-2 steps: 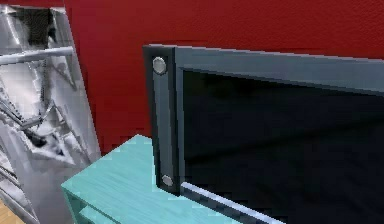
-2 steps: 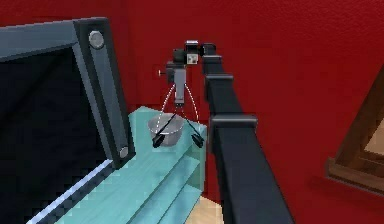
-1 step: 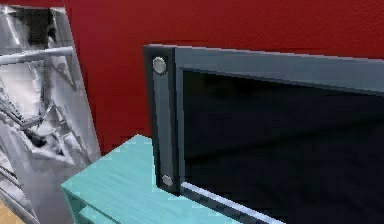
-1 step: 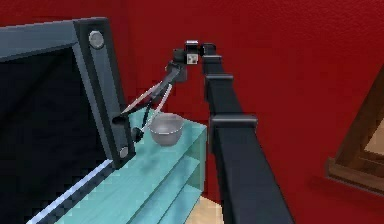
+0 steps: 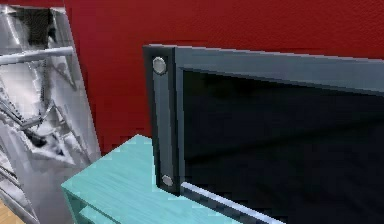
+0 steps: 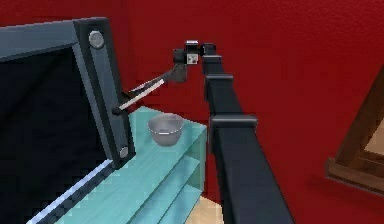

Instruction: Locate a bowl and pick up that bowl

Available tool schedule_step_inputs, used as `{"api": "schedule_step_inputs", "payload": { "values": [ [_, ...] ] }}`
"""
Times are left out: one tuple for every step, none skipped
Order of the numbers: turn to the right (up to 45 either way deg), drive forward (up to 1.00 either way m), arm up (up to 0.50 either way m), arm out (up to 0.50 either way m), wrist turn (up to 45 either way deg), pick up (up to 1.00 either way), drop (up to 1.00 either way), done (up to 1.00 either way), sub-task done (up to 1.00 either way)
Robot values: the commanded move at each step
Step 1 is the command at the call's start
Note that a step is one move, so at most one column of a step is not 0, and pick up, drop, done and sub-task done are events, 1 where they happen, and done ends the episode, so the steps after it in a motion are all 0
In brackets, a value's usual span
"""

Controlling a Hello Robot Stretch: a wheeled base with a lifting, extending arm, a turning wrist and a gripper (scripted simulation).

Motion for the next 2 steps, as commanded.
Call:
{"api": "schedule_step_inputs", "payload": {
  "values": [
    [0.0, 0.00, 0.00, 0.00, 45.0, 0.00, 0.00, 0.00, 0.00],
    [0.0, 0.00, 0.00, 0.00, 9.0, 0.00, 0.00, 0.00, 0.00]
  ]
}}
